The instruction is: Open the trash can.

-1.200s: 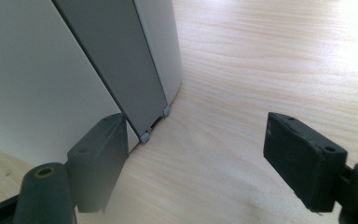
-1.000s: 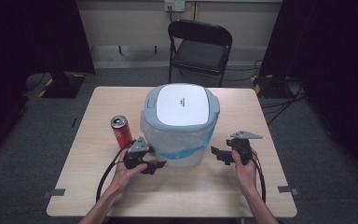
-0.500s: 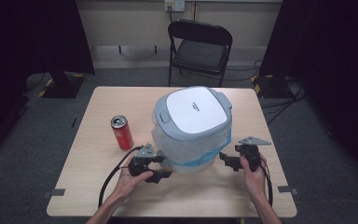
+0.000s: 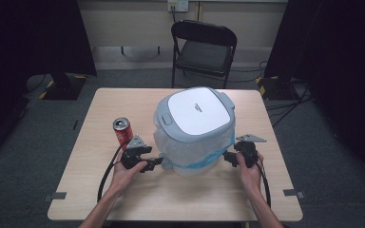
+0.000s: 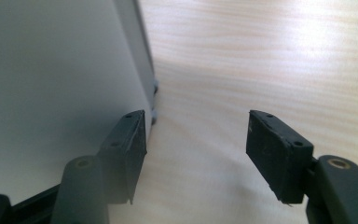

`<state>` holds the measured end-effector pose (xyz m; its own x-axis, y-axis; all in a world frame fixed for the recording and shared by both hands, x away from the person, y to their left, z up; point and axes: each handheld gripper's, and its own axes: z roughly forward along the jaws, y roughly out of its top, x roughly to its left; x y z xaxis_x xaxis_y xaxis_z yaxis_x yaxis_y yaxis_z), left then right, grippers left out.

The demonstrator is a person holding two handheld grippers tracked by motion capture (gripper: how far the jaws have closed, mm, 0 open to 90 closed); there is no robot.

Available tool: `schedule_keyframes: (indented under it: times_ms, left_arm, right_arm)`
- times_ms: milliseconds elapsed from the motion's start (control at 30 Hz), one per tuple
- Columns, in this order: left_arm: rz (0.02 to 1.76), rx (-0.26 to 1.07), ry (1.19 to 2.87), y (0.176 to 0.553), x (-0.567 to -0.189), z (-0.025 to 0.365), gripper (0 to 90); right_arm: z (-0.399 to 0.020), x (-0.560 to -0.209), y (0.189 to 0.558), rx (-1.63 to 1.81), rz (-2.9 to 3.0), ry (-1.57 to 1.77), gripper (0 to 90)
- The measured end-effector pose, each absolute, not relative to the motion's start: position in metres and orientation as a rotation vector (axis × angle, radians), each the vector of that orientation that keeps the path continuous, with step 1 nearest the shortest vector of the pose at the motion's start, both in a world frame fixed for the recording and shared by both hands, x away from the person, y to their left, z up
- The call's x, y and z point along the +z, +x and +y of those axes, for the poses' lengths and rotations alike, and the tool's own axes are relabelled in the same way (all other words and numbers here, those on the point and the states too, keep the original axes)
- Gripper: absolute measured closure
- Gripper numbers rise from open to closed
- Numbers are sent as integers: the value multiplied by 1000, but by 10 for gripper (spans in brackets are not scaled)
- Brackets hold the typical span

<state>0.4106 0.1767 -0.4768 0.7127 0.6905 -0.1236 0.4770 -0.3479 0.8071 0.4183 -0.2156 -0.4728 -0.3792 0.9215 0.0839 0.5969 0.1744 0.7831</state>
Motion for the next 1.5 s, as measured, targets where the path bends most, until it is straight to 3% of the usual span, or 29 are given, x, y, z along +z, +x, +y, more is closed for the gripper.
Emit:
schedule_keyframes:
  times_ms: [267, 333, 367, 433, 467, 733, 1233, 1300, 1333, 1500]
  left_arm:
    - [878, 265, 1987, 422, -488, 165, 267]
    - [861, 204, 1971, 422, -491, 161, 267]
    - [861, 204, 1971, 422, -491, 161, 279]
    - [836, 183, 1975, 420, -490, 161, 387]
    - [806, 180, 2001, 416, -487, 160, 378]
    - [779, 180, 2039, 410, -484, 156, 374]
    - [717, 135, 2068, 368, -484, 159, 348]
    - [716, 125, 2058, 367, -485, 161, 380]
    - [719, 135, 2071, 367, -485, 164, 417]
    - [800, 161, 2063, 373, -486, 180, 384]
  right_arm:
    - [-210, -471, 421, 1067, 2046, 1426, 392]
    - [-211, -470, 418, 1080, 2044, 1429, 387]
    - [-211, -470, 418, 1080, 2044, 1429, 387]
    - [-211, -468, 415, 1083, 2045, 1421, 399]
    - [-211, -468, 411, 1091, 2044, 1433, 429]
    - [-208, -462, 395, 1092, 2066, 1402, 420]
    - [-192, -466, 436, 1145, 2069, 1347, 460]
    - [-190, -466, 440, 1152, 2056, 1358, 454]
    - [-189, -468, 440, 1146, 2042, 1381, 382]
    - [-191, -465, 432, 1116, 2050, 1392, 329]
